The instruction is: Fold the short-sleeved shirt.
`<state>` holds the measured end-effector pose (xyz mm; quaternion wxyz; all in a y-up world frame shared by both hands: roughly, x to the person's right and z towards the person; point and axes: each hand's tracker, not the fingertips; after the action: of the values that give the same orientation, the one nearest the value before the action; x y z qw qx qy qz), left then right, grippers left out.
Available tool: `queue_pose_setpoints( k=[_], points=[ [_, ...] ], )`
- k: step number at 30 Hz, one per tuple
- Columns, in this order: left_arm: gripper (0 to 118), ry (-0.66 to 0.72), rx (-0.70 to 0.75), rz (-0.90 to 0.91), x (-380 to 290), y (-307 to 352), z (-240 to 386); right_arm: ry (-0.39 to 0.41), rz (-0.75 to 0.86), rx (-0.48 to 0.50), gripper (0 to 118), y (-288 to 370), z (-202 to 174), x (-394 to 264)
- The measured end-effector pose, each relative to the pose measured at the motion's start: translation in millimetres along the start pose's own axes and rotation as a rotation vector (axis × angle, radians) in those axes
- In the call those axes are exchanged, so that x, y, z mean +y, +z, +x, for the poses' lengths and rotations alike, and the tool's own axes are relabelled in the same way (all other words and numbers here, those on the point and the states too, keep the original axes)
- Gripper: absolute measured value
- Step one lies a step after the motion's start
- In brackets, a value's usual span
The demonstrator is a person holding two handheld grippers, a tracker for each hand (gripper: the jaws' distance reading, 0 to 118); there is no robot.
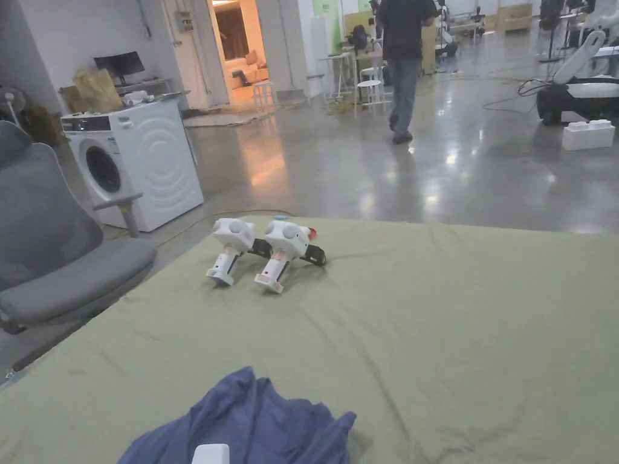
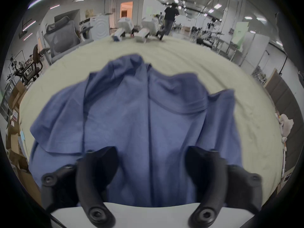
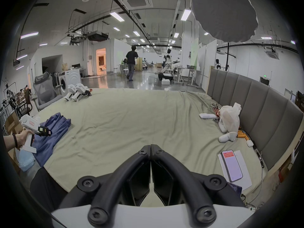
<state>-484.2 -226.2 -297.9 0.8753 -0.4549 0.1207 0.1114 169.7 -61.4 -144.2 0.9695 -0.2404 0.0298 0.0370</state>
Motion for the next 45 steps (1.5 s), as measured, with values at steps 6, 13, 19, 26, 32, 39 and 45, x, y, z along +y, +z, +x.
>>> queue_pose_setpoints(
  k=[6,13,19,26,32,39,45],
  points=[
    [0,-0.144,0.116,0.085,1.5,12.2,13.3,0.029,-0.038,0.015,0,-1.6,-6.2,-8.6],
    [0,0.094,-0.03,0.182,30.6,56.8,-3.7,-0.05,-0.019,0.043,0,6.0,6.3,-13.8],
    [0,0.187,-0.192,0.39,92.5,150.6,5.6,-0.129,0.003,0.038,0,12.1,31.3,-19.2],
    [0,-0.075,-0.416,0.477,132.7,196.1,163.6,-0.234,0.055,-0.023,0,34.4,59.5,-25.3],
    [0,-0.271,-0.706,0.299,56.8,154.8,354.1,-0.271,0.081,-0.098,0,56.9,80.0,-33.2],
    [0,-0.641,-0.984,-0.034,-140.8,139.9,513.7,-0.314,0.058,-0.189,0,75.3,106.1,-48.3],
    [16,-0.868,-1.108,-0.18,-259.9,162.8,531.7,-0.325,0.022,-0.207,0,68.0,110.5,-54.8]
  ],
)
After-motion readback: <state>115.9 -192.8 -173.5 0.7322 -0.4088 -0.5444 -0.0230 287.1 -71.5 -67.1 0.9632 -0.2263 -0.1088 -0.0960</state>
